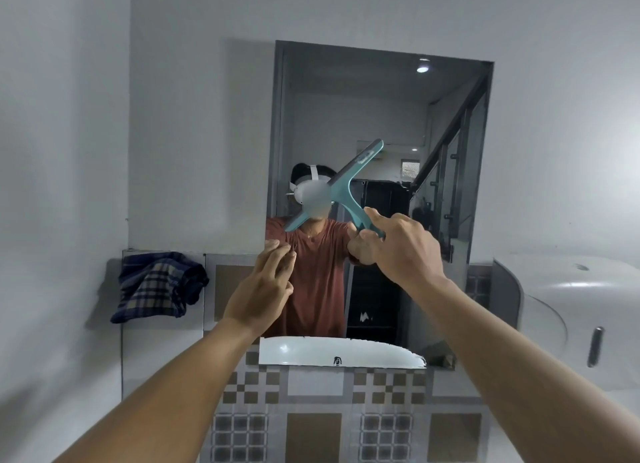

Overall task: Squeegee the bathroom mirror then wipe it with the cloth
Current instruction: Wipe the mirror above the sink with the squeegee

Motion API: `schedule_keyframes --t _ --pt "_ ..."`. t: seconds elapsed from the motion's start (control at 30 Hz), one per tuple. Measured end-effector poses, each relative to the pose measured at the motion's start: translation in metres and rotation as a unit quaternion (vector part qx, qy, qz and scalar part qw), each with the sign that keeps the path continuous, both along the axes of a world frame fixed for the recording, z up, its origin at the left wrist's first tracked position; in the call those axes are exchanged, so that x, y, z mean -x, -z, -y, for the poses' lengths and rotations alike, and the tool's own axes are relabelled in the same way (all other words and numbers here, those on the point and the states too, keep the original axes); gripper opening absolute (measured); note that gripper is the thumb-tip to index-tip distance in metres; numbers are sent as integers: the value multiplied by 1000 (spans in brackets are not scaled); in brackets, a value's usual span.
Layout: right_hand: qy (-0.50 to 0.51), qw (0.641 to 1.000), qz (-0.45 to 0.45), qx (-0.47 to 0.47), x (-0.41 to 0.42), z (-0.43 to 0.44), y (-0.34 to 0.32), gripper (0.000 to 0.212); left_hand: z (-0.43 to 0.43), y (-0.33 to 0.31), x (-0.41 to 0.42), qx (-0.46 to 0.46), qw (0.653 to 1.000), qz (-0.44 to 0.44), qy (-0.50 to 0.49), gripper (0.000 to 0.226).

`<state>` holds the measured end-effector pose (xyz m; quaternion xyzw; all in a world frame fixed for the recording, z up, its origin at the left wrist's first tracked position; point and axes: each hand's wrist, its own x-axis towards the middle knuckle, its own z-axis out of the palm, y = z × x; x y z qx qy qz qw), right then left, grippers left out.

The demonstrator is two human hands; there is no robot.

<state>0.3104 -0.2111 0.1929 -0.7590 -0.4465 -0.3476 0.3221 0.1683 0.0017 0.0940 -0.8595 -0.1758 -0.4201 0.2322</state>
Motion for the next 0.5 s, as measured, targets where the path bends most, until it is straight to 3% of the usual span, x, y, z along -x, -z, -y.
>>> schedule_keyframes --t 0.3,0.5 --pt "48 995 66 49 -35 29 -9 43 0 -5 2 -3 1000 6 22 68" --pt "67 991 90 74 -40 39 -17 43 10 -43 -1 -29 995 71 69 43"
